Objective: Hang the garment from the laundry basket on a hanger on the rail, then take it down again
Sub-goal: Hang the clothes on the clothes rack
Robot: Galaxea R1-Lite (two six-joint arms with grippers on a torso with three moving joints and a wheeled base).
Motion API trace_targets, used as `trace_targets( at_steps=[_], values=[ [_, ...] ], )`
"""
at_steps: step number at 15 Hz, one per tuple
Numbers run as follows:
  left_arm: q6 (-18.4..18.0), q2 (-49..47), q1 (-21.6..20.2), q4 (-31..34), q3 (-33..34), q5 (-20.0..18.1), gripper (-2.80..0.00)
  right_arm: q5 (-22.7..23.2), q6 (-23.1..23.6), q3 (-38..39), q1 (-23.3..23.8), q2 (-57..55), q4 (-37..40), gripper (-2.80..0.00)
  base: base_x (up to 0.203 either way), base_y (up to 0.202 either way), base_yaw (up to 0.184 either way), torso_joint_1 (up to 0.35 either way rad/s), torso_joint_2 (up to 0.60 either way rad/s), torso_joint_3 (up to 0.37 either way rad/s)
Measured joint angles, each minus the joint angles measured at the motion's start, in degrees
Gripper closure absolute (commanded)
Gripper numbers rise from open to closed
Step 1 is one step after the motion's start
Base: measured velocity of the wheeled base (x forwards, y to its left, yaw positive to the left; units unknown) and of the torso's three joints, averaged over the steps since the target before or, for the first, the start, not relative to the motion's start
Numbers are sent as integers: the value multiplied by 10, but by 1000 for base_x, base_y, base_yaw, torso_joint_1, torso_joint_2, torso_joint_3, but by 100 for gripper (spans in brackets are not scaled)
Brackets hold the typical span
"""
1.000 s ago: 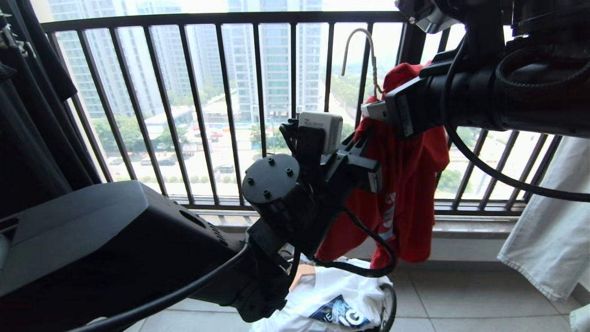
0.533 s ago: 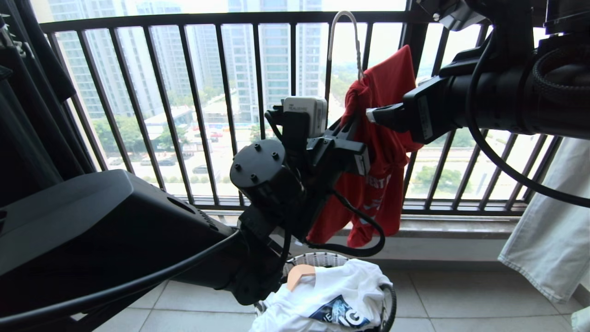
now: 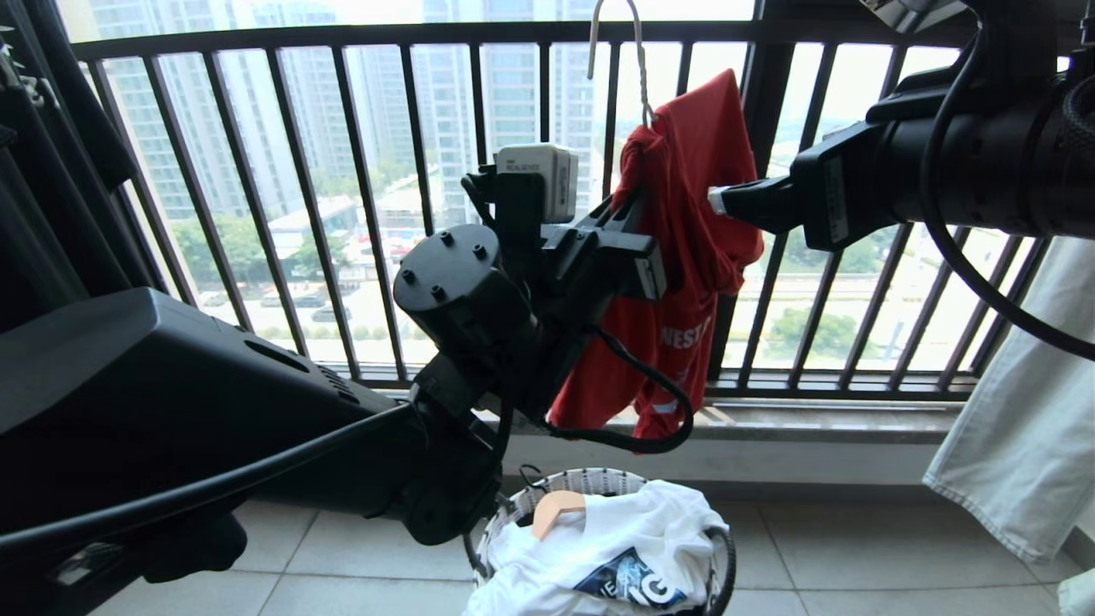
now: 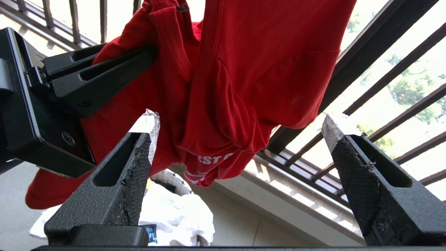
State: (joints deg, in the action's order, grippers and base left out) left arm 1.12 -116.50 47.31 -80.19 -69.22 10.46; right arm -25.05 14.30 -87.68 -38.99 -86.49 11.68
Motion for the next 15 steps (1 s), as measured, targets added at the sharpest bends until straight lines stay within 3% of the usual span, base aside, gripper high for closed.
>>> trace_targets(
  at_steps=[6,10,12,15],
  values=[
    [64,61,-38,84,4,-32,0,16,-8,90,66,39,-7,0,0,0,0,0,0,0],
    [120,109,-60,135,11,-66,0,61,-68,107,85,44,-35,0,0,0,0,0,0,0],
    [135,130,-68,142,20,-93,0,88,-82,109,86,39,-56,0,0,0,0,0,0,0],
    [182,164,-89,208,34,-157,0,112,-111,109,87,29,-59,0,0,0,0,0,0,0]
  ],
)
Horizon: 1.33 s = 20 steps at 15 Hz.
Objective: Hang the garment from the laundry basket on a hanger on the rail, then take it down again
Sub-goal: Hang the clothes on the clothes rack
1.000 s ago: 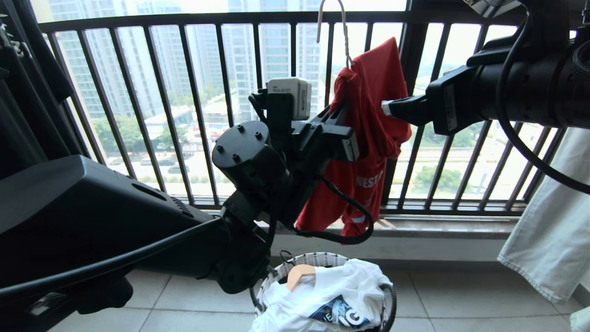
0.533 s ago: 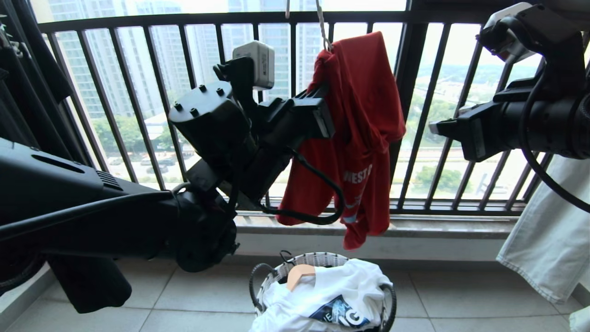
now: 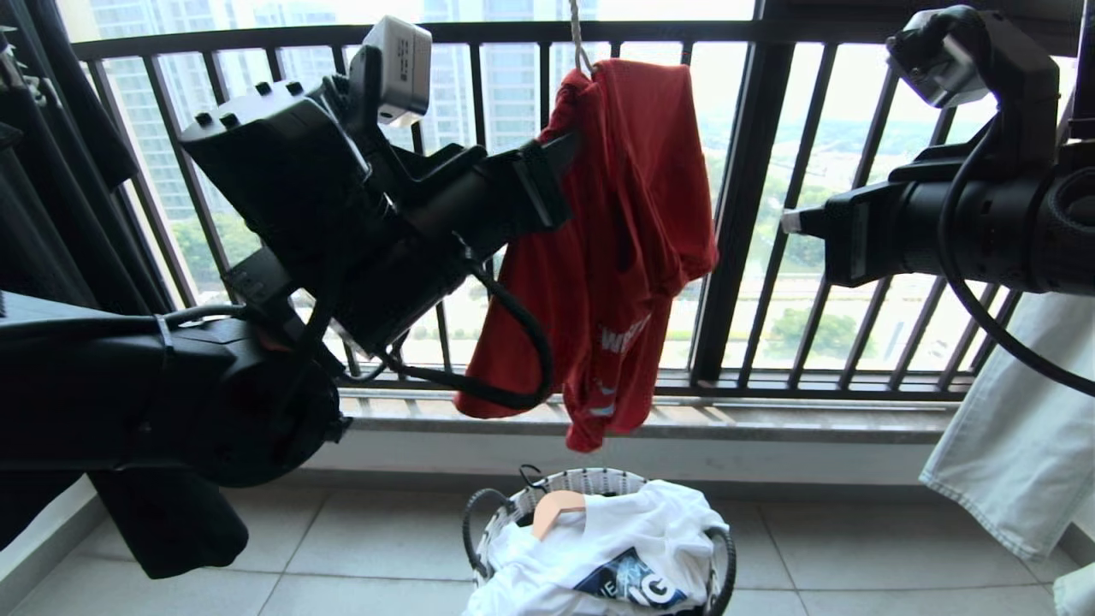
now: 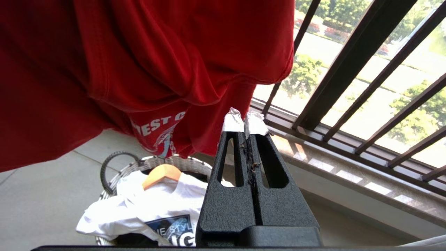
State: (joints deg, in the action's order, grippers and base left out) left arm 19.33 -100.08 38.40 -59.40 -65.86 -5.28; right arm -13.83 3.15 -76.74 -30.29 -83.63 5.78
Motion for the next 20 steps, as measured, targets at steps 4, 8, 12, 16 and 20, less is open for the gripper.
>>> trace_targets(
  at_steps=[4,8,12,16,20],
  values=[
    [54,32,-36,43,7,-81,0,71,-44,5,11,-2,2,0,0,0,0,0,0,0],
    [55,39,-43,44,9,-87,0,103,-48,43,3,-3,1,-280,0,0,0,0,0,0],
    [55,40,-44,44,9,-87,0,96,-32,60,-23,-30,-32,-280,0,0,0,0,0,0],
    [55,41,-44,44,9,-87,0,59,49,69,-30,-66,-96,-280,0,0,0,0,0,0],
    [55,43,-44,44,9,-87,0,38,104,72,-30,-107,-179,-280,0,0,0,0,0,0]
  ],
)
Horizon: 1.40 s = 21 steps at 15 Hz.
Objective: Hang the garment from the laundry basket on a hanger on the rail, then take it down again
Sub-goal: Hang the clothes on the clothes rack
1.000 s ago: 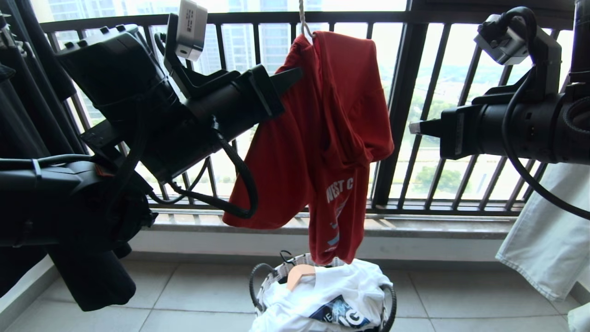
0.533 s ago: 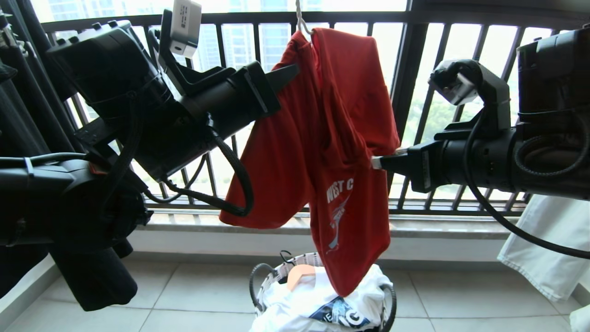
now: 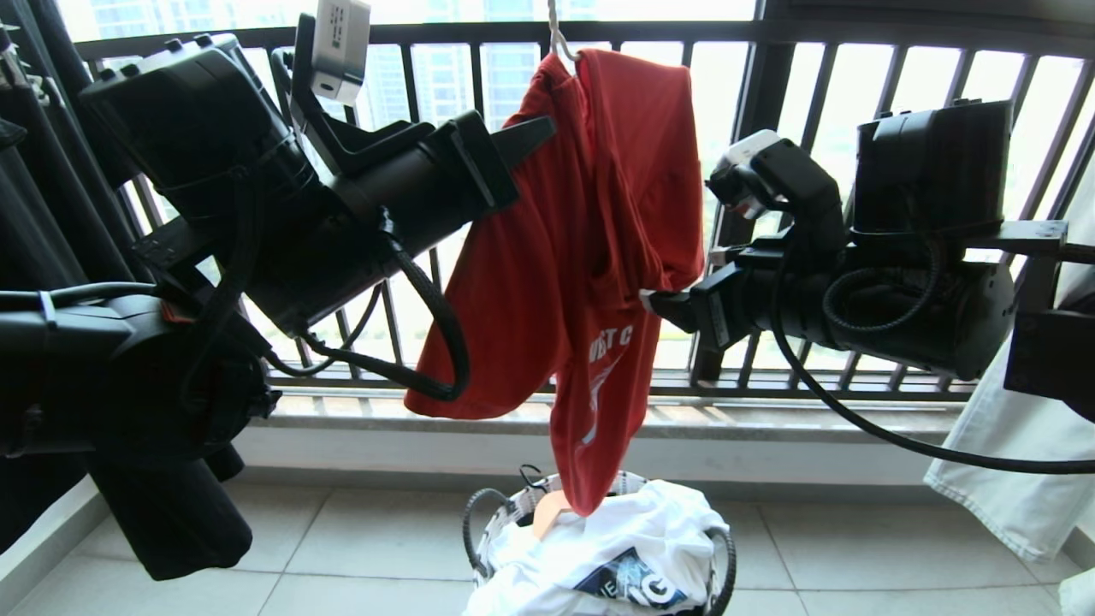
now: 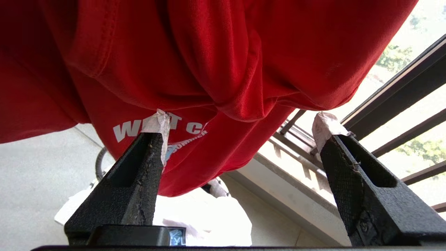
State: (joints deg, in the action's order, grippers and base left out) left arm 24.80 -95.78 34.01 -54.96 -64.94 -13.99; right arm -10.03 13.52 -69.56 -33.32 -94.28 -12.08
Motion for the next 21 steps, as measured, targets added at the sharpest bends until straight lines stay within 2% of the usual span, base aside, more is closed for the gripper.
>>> trace_targets(
  at_steps=[3,4,11,21],
  values=[
    [0,2,0,0,0,0,0,-6,35,-3,0,-29,-56,-280,0,0,0,0,0,0],
    [0,2,0,0,0,0,0,-10,45,-5,1,-37,-69,0,0,0,0,0,0,0],
    [0,3,0,-1,0,2,0,-17,50,-17,15,-57,-86,0,0,0,0,0,0,0],
    [-5,-3,-1,-1,0,4,0,-18,51,-14,38,2,-85,0,0,0,0,0,0,0]
  ],
)
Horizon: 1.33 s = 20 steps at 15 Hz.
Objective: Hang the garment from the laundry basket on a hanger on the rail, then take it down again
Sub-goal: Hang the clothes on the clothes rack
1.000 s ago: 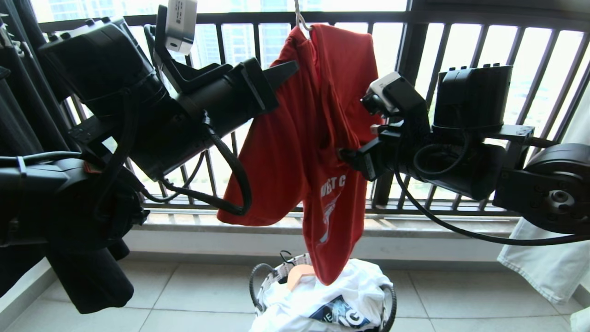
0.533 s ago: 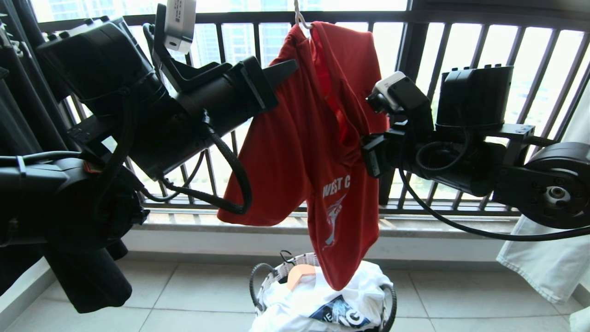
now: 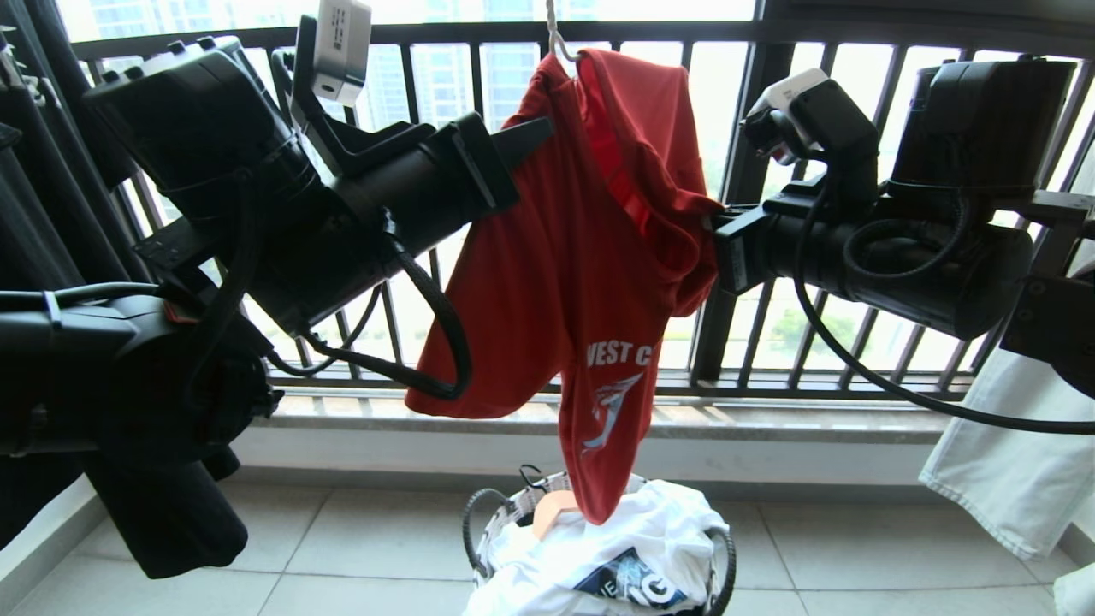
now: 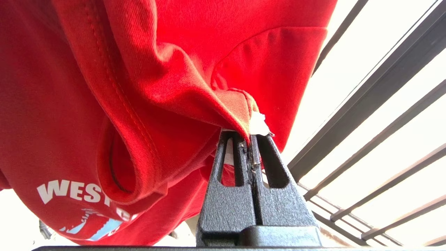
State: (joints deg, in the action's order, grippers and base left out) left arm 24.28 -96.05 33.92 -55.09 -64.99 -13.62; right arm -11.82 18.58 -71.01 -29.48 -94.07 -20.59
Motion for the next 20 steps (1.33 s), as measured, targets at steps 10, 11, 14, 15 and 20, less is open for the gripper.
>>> trace_targets(
  at_steps=[10,11,14,15,20],
  values=[
    [-59,-16,1,4,1,9,0,2,-4,-41,4,32,-5,0,0,0,0,0,0,0],
    [-59,-17,1,5,1,10,0,2,-4,-42,5,34,-5,0,0,0,0,0,0,0],
    [-60,-20,1,4,0,10,0,1,-4,-41,5,39,-1,0,0,0,0,0,0,0],
    [-60,-21,1,4,0,10,0,1,-4,-36,5,40,-1,0,0,0,0,0,0,0],
    [-59,-21,1,2,0,11,0,2,-20,11,5,42,-4,-280,0,0,0,0,0,0]
  ],
)
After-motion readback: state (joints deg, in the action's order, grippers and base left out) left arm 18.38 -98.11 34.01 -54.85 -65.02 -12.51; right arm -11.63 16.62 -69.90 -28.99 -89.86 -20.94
